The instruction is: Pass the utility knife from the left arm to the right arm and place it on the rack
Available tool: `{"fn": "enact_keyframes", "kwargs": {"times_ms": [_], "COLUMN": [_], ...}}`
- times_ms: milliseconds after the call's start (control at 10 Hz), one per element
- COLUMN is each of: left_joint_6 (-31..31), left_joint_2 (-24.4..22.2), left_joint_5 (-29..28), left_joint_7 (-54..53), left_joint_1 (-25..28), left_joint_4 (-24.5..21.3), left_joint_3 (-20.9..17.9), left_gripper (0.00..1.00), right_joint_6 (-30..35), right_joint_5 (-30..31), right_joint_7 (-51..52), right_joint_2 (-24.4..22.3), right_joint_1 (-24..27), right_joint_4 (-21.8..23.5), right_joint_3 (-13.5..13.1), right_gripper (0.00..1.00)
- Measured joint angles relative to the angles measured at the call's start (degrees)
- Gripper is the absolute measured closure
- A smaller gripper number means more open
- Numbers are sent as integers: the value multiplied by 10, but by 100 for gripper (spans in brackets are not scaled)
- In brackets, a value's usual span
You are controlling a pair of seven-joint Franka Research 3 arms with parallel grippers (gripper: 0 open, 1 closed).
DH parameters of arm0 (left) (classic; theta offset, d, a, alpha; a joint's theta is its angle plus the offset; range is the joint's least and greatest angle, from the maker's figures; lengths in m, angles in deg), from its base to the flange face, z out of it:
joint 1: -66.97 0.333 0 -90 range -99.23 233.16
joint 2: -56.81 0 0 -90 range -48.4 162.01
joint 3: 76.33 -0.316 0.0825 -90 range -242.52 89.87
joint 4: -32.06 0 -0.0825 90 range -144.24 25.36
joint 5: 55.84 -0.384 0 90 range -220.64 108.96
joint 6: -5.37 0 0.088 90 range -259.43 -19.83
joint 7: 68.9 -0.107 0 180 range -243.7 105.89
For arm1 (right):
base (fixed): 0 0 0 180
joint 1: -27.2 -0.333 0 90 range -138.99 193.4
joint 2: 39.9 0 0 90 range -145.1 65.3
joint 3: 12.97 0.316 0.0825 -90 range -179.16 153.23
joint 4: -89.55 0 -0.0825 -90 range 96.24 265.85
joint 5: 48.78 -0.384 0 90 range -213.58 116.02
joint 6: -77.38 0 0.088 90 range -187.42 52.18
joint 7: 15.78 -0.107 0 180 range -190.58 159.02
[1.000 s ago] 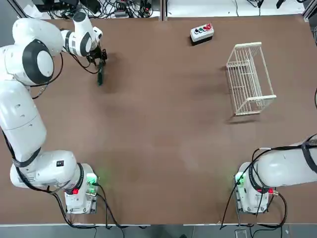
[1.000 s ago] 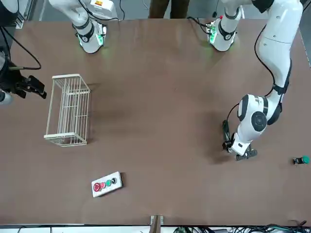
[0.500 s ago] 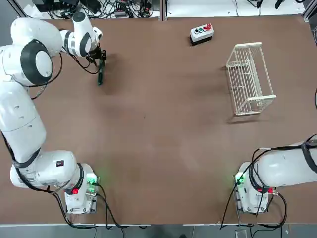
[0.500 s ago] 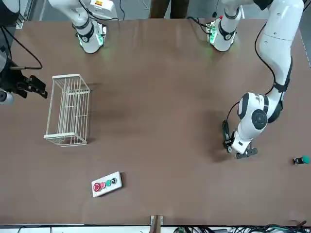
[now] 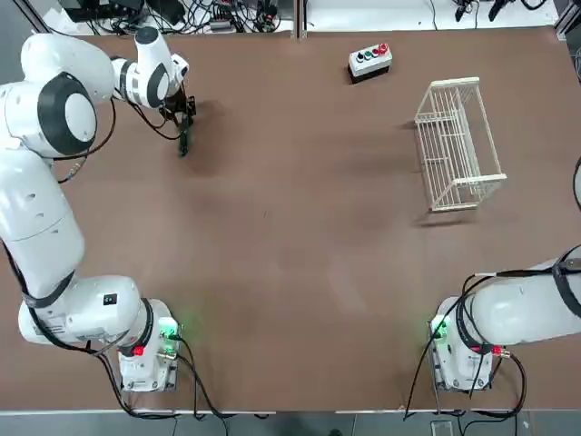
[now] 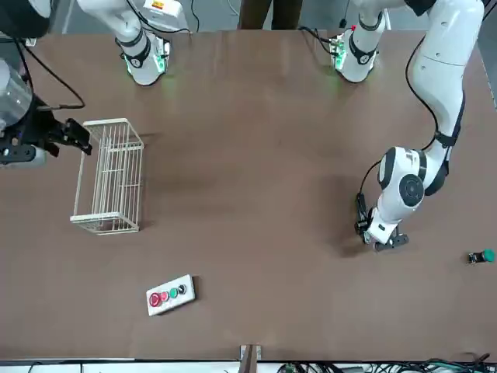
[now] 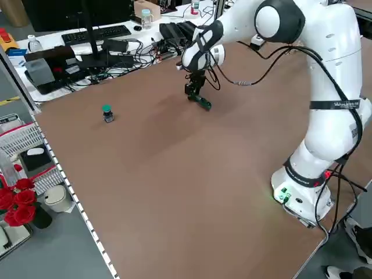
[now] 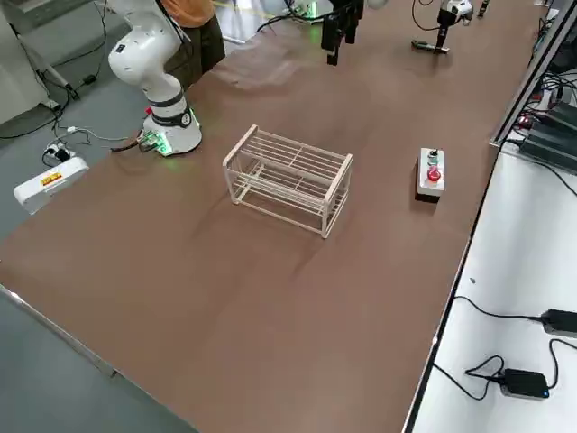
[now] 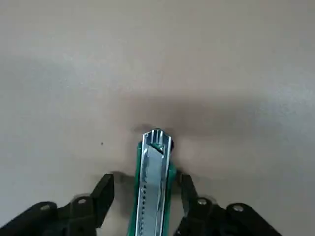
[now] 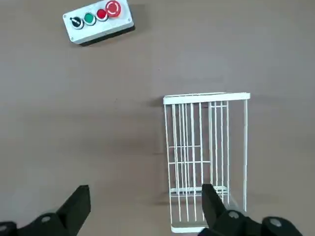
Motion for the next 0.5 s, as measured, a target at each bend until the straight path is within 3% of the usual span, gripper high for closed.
{"fn": "enact_keyframes", "kwargs": {"times_ms": [100, 200, 500], "left_joint_6": [0, 0, 0], "left_joint_2": [-1, -1, -1], "left_joint_5": [0, 0, 0], "left_joint_7": [-1, -2, -1], "left_joint_1": [0, 0, 0], "left_joint_4": [-1, -1, -2], "left_joint_3": [0, 0, 0], "left_gripper": [60, 67, 67], "right_joint_6": [-3, -4, -5], "right_joint_5": [0, 0, 0], "right_joint_7": [-1, -1, -1], "right_joint_2": [1, 2, 2], "right_joint_1": [-8, -12, -22], "right_joint_4": [3, 4, 4], "right_joint_3": [0, 0, 0], "right_gripper": [0, 0, 2]}}
